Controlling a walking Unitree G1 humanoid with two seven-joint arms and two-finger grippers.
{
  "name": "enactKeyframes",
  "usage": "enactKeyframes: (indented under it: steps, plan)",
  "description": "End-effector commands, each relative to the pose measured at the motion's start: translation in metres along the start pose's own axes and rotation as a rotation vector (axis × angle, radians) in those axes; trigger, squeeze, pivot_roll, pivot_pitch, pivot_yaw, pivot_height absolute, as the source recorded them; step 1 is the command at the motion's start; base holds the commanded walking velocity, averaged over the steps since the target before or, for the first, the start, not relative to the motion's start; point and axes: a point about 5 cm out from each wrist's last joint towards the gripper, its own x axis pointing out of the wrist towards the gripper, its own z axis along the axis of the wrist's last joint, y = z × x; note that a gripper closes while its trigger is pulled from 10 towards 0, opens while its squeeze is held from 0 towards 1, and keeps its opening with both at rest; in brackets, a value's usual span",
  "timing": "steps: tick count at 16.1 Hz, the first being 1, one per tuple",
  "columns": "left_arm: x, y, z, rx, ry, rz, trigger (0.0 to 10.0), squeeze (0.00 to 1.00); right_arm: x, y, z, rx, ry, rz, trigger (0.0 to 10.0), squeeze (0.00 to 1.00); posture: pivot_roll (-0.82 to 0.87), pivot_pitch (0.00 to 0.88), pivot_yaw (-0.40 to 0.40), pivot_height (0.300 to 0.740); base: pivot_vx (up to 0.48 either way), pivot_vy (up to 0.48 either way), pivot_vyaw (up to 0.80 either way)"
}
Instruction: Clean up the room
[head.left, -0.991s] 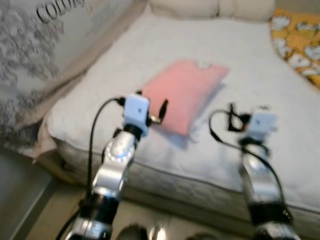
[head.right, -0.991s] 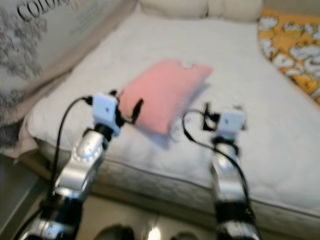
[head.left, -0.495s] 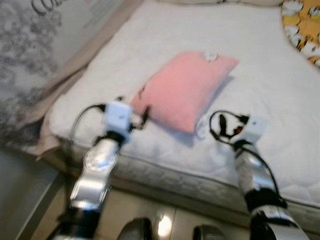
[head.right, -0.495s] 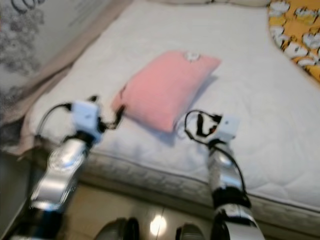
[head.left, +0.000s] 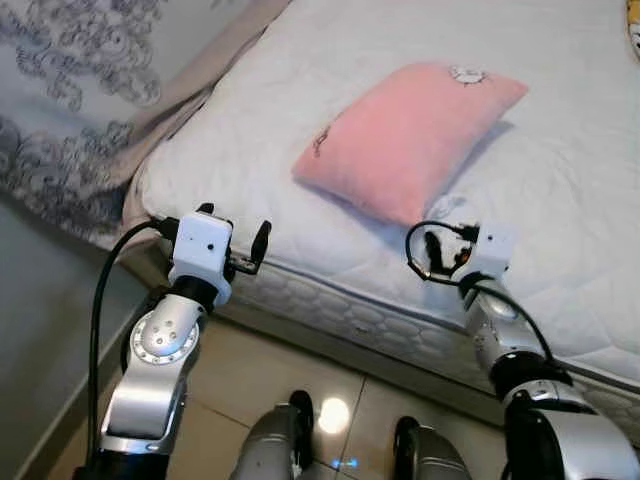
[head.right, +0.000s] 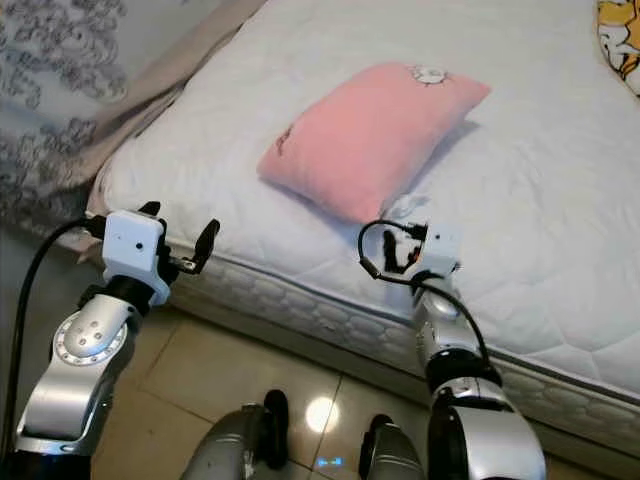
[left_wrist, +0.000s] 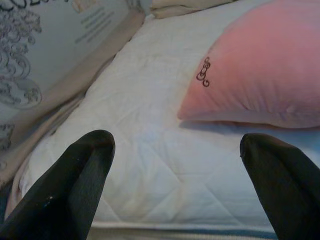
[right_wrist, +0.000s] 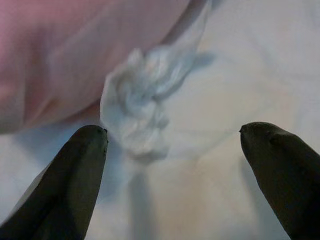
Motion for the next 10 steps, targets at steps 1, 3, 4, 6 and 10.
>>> enactKeyframes:
  steps: [1, 3, 4, 6, 10]
  plan:
    - [0.001, -0.006, -0.001, 0.000, 0.008, -0.004, 10.0, 0.00, -0.001, -0.003, 0.006, -0.087, -0.058, -0.042, 10.0, 0.00, 0.16, 0.241, 0.057, 0.740, 0.000, 0.000, 0.00]
    - [0.007, -0.022, -0.004, -0.034, 0.016, -0.036, 10.0, 0.00, -0.013, 0.005, 0.019, -0.214, -0.238, -0.044, 10.0, 0.00, 0.11, 0.209, 0.032, 0.740, 0.000, 0.000, 0.00]
    - [0.010, -0.029, -0.005, -0.049, 0.015, -0.048, 10.0, 0.00, -0.021, 0.010, 0.021, -0.248, -0.295, -0.038, 10.0, 0.00, 0.09, 0.195, 0.023, 0.740, 0.000, 0.000, 0.00]
    - [0.019, -0.043, -0.007, -0.079, 0.014, -0.082, 10.0, 0.00, -0.039, 0.009, 0.021, -0.283, -0.368, -0.077, 10.0, 0.00, 0.03, 0.154, 0.006, 0.740, 0.000, 0.000, 0.00]
    - [0.033, -0.061, -0.005, -0.093, -0.007, -0.149, 10.0, 0.00, -0.069, 0.001, 0.037, -0.335, -0.535, -0.217, 10.0, 0.00, -0.02, 0.096, 0.019, 0.740, 0.000, 0.000, 0.00]
